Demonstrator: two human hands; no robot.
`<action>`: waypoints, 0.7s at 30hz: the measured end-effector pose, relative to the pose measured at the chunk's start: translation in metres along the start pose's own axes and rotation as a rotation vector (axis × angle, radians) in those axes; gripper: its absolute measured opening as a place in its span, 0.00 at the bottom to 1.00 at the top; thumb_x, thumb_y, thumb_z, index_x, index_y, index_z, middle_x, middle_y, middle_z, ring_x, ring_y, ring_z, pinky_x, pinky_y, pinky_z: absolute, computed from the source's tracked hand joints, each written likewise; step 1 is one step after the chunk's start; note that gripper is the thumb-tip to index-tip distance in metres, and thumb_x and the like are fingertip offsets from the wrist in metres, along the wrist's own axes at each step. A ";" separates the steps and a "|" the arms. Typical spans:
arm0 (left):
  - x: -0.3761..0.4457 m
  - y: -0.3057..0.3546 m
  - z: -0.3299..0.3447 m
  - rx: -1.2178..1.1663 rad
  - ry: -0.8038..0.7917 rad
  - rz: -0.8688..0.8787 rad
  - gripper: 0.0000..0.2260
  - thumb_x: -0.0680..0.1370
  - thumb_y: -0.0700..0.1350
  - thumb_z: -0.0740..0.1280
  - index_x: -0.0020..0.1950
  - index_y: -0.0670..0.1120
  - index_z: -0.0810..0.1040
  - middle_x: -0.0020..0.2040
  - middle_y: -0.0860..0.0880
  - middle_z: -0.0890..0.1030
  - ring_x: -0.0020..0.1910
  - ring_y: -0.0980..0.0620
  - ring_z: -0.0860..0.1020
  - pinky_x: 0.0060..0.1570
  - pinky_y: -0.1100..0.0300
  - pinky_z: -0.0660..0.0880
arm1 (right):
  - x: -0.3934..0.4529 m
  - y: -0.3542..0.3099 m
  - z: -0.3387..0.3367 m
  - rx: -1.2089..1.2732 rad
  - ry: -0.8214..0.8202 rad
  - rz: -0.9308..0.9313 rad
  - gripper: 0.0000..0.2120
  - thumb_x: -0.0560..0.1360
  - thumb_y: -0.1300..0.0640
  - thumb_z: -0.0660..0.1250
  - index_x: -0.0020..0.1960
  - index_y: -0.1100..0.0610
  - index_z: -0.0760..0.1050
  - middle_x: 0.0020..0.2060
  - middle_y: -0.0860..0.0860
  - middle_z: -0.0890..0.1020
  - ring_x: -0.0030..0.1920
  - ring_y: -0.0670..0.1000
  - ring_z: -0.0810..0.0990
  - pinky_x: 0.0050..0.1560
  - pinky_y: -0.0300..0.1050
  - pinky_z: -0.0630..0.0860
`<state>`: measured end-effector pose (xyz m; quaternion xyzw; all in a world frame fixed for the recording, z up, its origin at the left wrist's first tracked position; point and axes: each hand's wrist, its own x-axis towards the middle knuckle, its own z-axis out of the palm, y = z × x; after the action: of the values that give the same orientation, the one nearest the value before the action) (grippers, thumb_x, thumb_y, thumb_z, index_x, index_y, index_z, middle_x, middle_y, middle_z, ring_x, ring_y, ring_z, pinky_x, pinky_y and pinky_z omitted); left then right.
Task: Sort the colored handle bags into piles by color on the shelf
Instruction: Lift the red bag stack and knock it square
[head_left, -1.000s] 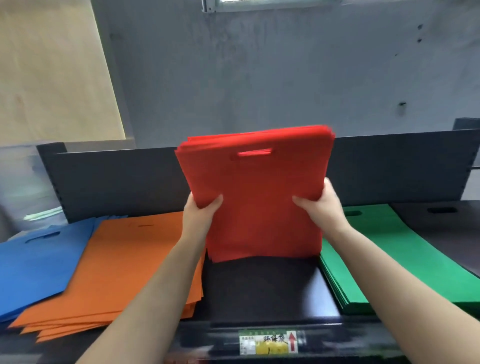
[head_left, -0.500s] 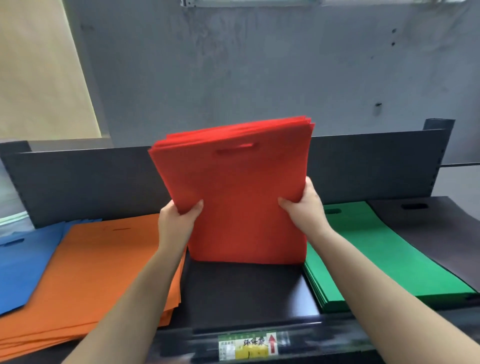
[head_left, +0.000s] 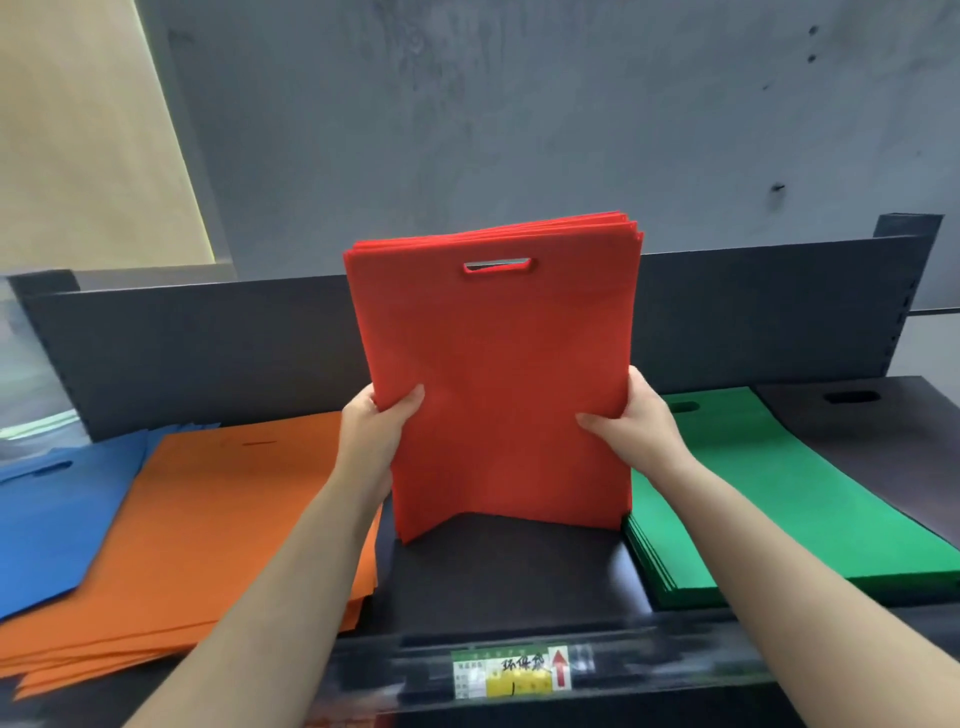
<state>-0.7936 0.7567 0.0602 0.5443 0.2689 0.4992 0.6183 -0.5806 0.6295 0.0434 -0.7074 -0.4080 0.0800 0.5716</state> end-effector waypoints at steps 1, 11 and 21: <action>0.000 0.001 0.000 0.004 -0.001 0.010 0.04 0.76 0.37 0.69 0.47 0.45 0.80 0.38 0.49 0.85 0.37 0.53 0.83 0.34 0.62 0.79 | -0.001 0.000 0.001 0.022 0.029 -0.032 0.21 0.69 0.64 0.73 0.58 0.52 0.71 0.47 0.45 0.79 0.51 0.49 0.78 0.51 0.42 0.73; -0.001 0.002 -0.013 -0.015 -0.016 -0.023 0.06 0.74 0.40 0.71 0.51 0.47 0.80 0.42 0.51 0.85 0.40 0.54 0.84 0.34 0.64 0.78 | -0.007 0.005 0.013 0.293 -0.098 0.090 0.18 0.71 0.68 0.70 0.55 0.50 0.73 0.55 0.55 0.82 0.53 0.52 0.81 0.58 0.52 0.76; 0.021 0.057 0.005 0.160 0.077 0.400 0.24 0.69 0.40 0.76 0.62 0.49 0.72 0.53 0.52 0.81 0.51 0.57 0.80 0.53 0.58 0.77 | 0.026 -0.086 -0.024 -0.040 0.233 -0.505 0.55 0.64 0.62 0.78 0.77 0.47 0.43 0.73 0.55 0.59 0.69 0.43 0.61 0.61 0.20 0.55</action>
<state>-0.8002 0.7683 0.1198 0.6148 0.2176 0.6094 0.4509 -0.5915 0.6298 0.1359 -0.5987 -0.5045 -0.1548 0.6025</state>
